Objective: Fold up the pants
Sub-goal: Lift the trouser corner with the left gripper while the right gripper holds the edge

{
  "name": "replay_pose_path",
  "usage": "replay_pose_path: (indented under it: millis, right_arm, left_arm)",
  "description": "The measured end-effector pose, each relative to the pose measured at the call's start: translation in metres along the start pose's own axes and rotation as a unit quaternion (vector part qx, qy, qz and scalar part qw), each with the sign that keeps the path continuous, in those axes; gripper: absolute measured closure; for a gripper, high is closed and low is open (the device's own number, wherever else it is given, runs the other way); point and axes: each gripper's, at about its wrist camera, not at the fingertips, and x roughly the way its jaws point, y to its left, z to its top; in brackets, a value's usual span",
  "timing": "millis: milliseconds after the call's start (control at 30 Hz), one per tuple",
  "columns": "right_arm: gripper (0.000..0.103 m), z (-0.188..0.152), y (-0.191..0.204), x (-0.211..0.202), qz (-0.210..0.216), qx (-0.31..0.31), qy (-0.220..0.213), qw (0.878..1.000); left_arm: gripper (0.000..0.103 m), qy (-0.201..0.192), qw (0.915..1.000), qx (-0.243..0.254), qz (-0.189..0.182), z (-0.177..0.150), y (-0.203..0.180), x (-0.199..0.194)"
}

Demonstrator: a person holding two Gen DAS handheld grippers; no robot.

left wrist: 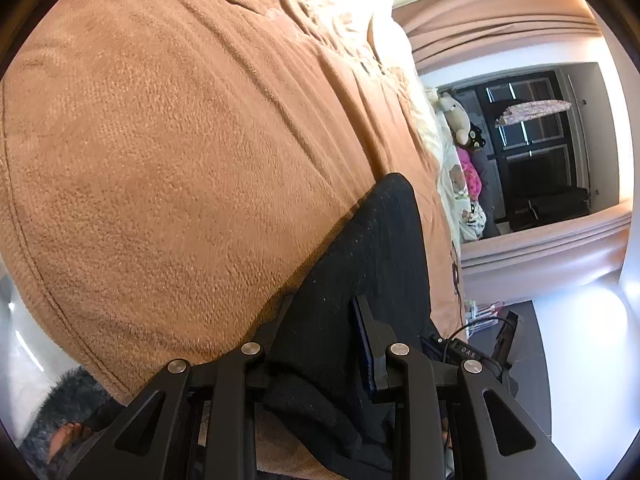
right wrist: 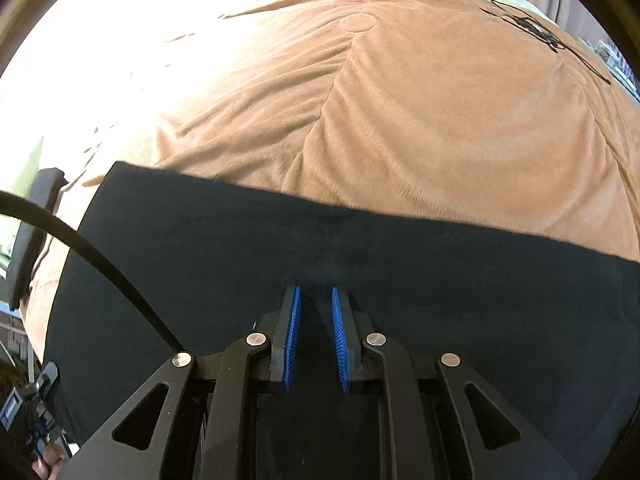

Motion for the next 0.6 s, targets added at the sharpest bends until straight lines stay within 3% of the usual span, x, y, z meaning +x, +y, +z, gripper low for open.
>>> replay_pose_path:
  millis: [233,600]
  right_arm:
    - [0.093,-0.004,-0.009,-0.012,0.0,0.013,0.006,1.0]
    - [0.093,-0.061,-0.008,-0.045,0.044,0.025,0.025,0.998]
  left_arm:
    - [0.088,-0.004,0.9997,0.021,-0.013,0.0,-0.012,-0.006]
    - [0.091,-0.004,0.9958,0.077,-0.05,0.002,-0.053,-0.019]
